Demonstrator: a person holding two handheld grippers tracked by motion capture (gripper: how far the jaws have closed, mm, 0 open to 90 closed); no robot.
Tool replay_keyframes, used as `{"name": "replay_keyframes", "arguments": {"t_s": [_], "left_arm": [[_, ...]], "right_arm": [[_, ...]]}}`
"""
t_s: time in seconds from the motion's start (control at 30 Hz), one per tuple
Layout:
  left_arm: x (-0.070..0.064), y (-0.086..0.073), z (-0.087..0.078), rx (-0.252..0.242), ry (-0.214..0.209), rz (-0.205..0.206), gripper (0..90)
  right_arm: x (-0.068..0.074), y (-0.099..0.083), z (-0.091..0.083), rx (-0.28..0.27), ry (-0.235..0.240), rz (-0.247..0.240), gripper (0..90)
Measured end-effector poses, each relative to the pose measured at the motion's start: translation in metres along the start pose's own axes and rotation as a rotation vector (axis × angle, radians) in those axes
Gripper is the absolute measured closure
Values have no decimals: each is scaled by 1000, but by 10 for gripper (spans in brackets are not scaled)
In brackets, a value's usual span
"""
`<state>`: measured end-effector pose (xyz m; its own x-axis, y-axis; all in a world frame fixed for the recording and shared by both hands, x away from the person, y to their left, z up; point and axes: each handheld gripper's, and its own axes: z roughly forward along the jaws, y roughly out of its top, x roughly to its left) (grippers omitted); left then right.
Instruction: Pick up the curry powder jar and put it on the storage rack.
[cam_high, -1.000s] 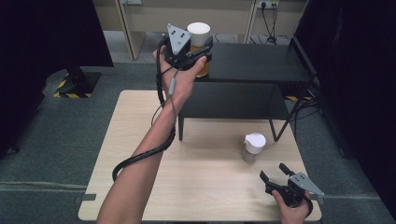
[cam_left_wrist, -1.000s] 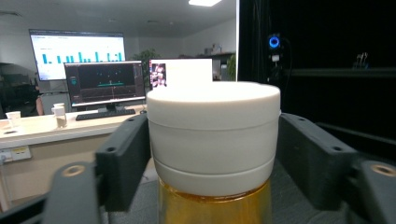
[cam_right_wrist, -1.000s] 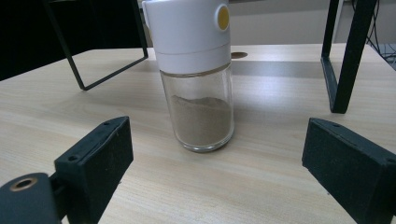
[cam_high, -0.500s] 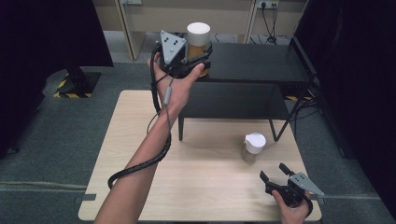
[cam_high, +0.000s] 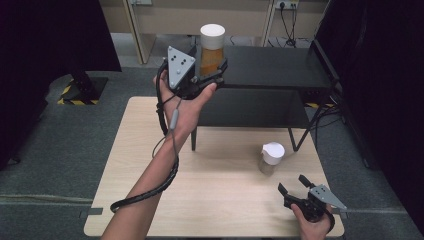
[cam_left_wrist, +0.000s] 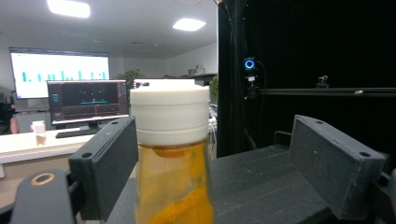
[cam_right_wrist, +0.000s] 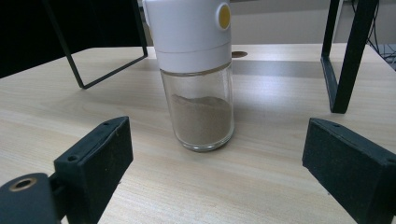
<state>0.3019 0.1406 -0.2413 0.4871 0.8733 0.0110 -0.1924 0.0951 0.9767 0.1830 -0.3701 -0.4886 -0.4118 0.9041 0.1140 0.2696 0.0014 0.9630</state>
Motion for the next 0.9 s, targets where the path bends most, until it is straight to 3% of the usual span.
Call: {"name": "replay_keyframes", "arguments": {"t_s": [0.27,0.9], "left_arm": [[-2,-14,-16,-17,-20,-5,152],[-7,-53,-55,-3,-46,4,152]], "right_arm": [[0,0,0,1,0,-1,86],[1,1,0,6,0,-6,87]]}}
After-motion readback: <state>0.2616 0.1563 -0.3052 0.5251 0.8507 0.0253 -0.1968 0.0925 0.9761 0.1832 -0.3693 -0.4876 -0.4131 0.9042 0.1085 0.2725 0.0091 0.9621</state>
